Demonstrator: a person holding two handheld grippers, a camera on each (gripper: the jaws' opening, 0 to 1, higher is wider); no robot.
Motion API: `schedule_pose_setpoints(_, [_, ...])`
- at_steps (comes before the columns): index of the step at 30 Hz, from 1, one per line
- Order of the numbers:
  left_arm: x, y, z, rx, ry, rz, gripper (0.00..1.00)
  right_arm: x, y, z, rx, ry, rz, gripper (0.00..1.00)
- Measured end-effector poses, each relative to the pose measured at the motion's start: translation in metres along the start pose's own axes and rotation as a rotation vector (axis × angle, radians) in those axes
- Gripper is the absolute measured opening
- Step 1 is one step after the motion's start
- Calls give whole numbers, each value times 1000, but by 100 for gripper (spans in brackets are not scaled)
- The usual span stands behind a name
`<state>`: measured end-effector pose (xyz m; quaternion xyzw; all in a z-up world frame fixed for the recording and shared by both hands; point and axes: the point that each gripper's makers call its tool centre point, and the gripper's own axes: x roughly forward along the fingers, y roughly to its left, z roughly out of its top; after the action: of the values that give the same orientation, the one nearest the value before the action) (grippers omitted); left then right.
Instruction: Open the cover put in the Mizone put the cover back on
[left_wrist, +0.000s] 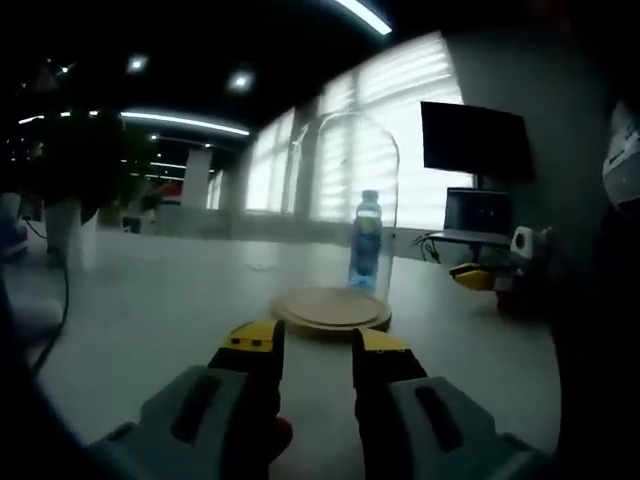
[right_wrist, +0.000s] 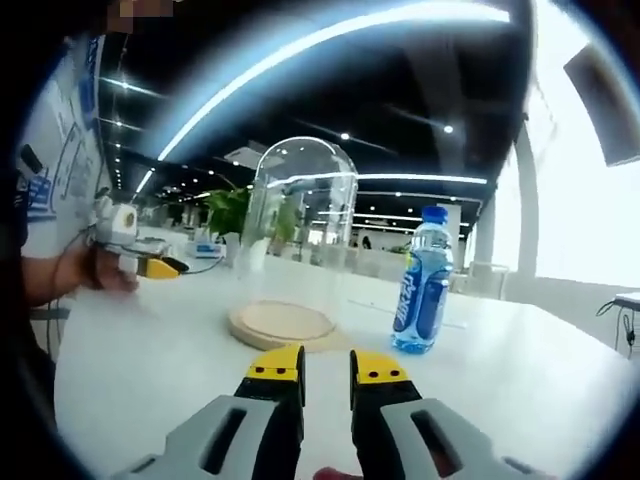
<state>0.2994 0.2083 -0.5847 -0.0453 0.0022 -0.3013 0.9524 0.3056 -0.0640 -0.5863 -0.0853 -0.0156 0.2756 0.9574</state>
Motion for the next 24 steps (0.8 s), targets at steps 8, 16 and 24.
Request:
schedule_pose_setpoints(8, [0, 0, 0, 4, 0, -1, 22, 5, -5, 1, 64, -2, -11, 1])
schedule_pose_setpoints(16, [-1, 2, 2, -17, -12, 8, 22, 17, -9, 13, 22, -18, -11, 4])
schedule_pose_setpoints(24, [-2, 5, 8, -81, -37, 11, 22, 29, -25, 18, 10, 0, -74, 14])
